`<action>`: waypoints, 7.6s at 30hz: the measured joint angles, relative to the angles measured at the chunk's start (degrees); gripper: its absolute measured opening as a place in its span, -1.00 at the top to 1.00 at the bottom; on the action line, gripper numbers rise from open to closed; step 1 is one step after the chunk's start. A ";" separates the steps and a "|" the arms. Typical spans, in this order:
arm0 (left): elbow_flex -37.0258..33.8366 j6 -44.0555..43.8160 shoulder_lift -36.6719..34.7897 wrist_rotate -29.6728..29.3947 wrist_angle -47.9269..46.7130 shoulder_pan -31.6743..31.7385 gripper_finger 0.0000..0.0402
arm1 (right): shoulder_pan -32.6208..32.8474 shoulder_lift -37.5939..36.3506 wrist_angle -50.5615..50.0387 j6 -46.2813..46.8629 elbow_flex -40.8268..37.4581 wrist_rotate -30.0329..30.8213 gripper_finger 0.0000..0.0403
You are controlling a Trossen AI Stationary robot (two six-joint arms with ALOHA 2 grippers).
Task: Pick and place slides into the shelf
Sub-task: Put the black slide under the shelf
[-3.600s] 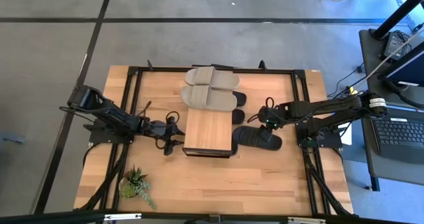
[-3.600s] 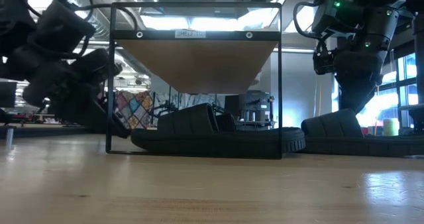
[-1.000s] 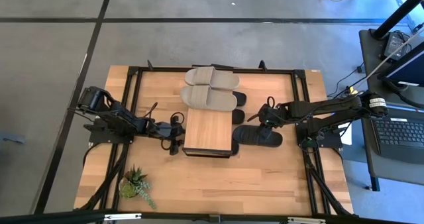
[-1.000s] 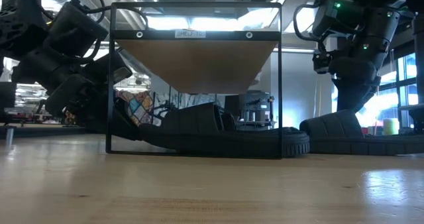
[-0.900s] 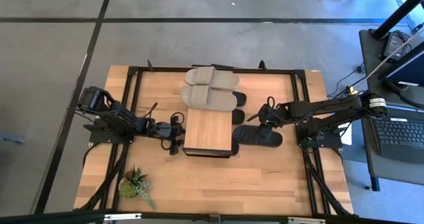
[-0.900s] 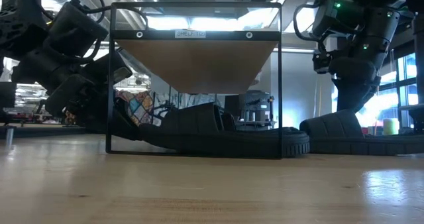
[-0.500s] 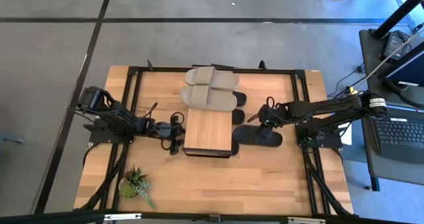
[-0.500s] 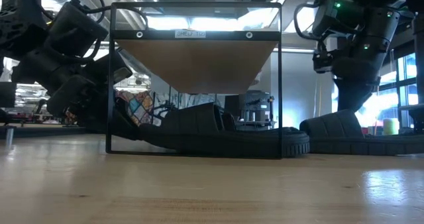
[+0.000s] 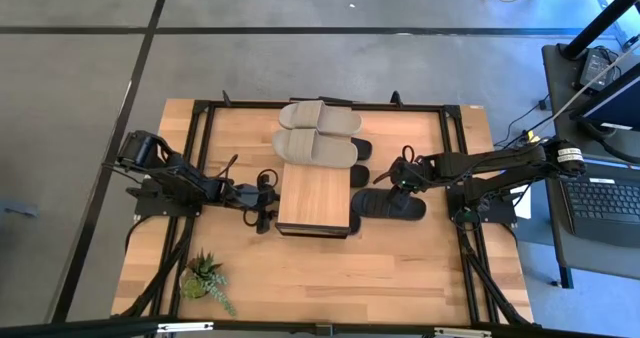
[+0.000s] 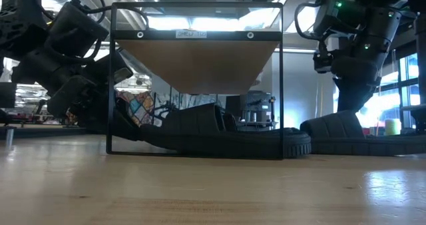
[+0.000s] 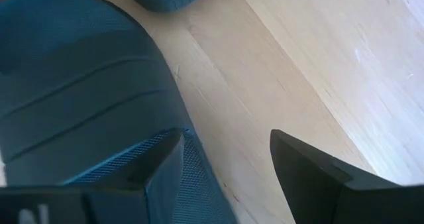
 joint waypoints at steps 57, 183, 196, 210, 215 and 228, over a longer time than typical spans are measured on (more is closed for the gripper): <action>0.00 12.20 -0.02 -1.31 2.14 -0.02 0.03 | -0.03 0.00 4.77 1.77 0.00 4.46 -0.12; 0.00 13.60 -0.02 -1.49 2.12 -0.02 0.03 | 9.13 12.33 -12.69 -1.47 7.26 -7.58 -0.12; -0.02 8.89 -0.02 0.70 1.70 -0.13 0.03 | 5.21 12.35 -9.16 -9.68 7.23 -3.06 -0.12; -0.02 -0.18 -0.02 -10.35 -2.21 8.58 0.03 | 4.96 12.35 -9.77 -9.99 7.23 -2.86 -0.12; -0.02 3.62 -0.02 -4.10 -3.38 13.77 0.03 | 4.96 12.35 -9.79 -10.05 7.23 -2.86 -0.12; -0.02 4.16 -0.02 -4.83 -2.55 22.87 0.03 | 4.97 12.36 -8.90 -10.01 7.23 -3.04 -0.12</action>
